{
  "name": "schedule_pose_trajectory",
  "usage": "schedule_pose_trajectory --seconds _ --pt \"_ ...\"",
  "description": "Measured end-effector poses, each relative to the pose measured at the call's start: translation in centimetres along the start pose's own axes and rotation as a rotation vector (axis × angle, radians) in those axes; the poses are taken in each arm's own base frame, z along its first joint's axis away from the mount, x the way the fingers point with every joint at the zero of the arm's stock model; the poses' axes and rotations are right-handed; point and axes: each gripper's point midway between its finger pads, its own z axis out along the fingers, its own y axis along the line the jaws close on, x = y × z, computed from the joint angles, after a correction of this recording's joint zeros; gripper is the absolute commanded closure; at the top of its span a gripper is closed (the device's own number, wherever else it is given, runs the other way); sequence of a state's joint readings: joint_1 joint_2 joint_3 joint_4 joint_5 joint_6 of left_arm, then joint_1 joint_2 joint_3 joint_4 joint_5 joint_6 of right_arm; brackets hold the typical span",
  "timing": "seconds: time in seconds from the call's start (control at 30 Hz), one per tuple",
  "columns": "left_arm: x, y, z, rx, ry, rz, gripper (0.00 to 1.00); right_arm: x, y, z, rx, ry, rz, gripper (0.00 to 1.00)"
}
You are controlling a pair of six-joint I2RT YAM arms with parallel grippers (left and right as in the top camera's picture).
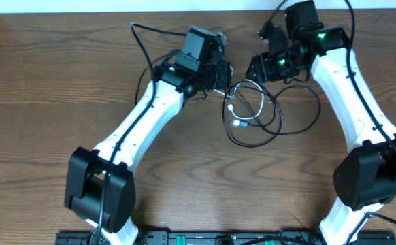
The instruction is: Untangle cables
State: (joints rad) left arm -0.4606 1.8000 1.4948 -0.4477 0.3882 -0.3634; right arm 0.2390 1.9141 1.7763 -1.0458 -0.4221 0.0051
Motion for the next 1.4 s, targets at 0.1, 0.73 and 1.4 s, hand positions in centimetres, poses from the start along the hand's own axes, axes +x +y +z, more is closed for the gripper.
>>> schedule_pose_trajectory --seconds 0.1,0.73,1.4 --pt "0.1 -0.4 -0.4 0.065 0.023 -0.012 0.93 0.0 1.2 0.2 -0.047 0.000 -0.041 0.47" --pt "-2.0 -0.8 -3.8 0.373 0.063 -0.177 0.93 1.0 4.7 3.8 -0.395 0.052 -0.190 0.50" --pt "-3.3 -0.9 -5.1 0.457 0.054 -0.236 0.93 2.2 7.0 7.5 -0.514 0.096 -0.246 0.66"
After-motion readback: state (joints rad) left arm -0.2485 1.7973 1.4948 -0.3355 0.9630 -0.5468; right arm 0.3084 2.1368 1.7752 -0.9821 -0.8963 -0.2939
